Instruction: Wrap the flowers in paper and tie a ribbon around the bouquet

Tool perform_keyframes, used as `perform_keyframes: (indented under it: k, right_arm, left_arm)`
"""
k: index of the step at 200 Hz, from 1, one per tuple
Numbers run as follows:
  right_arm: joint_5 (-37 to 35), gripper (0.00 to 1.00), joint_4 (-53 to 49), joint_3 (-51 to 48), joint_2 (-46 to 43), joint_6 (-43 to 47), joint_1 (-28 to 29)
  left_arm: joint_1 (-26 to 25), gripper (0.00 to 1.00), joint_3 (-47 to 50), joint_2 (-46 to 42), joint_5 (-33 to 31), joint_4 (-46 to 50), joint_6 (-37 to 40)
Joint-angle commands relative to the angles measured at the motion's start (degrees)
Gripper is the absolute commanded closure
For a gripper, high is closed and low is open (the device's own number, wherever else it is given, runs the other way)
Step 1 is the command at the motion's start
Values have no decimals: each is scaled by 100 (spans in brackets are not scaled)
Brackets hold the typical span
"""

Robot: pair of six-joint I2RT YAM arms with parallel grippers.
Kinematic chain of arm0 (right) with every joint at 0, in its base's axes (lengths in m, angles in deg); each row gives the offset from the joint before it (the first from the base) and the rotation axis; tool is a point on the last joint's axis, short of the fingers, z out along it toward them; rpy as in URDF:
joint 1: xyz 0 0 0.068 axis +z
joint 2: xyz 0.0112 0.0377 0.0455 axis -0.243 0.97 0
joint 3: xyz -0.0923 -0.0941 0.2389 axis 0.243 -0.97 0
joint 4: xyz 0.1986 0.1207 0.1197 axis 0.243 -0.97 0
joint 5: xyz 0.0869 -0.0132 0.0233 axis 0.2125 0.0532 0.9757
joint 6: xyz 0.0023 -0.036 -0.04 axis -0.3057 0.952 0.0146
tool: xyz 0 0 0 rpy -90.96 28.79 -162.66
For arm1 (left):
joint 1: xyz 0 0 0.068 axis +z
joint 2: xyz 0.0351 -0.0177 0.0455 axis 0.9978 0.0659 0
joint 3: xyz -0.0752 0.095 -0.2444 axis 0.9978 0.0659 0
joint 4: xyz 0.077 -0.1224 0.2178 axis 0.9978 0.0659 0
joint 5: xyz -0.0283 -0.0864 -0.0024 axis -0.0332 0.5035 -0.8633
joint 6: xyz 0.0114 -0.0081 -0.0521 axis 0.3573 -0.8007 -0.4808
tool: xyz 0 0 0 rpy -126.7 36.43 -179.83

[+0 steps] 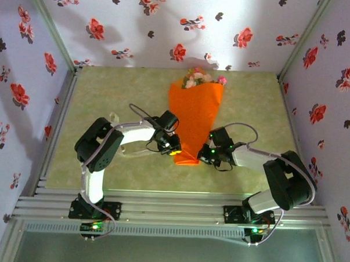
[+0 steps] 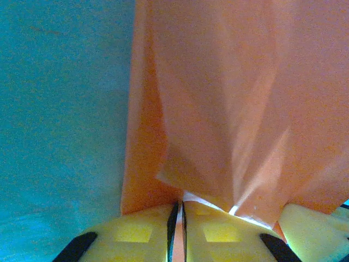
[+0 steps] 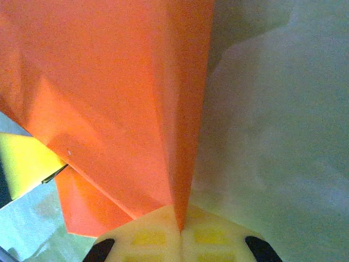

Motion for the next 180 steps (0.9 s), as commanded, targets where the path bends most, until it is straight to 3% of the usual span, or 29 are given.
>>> perform_keyframes:
  k: [1,25,40,55,80,100,112,153,180]
  right_arm:
    - [-346,100,-420,176,-353,-15,73]
    - [-417,99,-680,290,-799,-1,118]
    - [-545,77,-811,328,-935,50,111]
    - [-644,65,-863,346,-851,143,43]
    - [-562,57,-599,371,-432,287,-207]
    - [-486,56,-574,535,-1,428,-359]
    - [-481,56,-527,591,115,484,-416]
    - [-352,56,-393,678,205,465,-453]
    - [-244,57,-333,698,299,459,-453]
  left_arm:
    - [9,86,129,409,-344,410,194]
    - [17,86,146,412,-352,435,231]
    - [18,86,173,420,-358,437,228]
    - [18,87,183,405,-359,432,220]
    - [16,87,158,182,-376,484,164]
    - [7,85,26,-192,-385,713,127]
    - [0,80,-105,-464,-400,919,109]
    - [12,47,-627,-1145,-605,1575,88]
    - [167,39,-544,-989,-373,1019,-191]
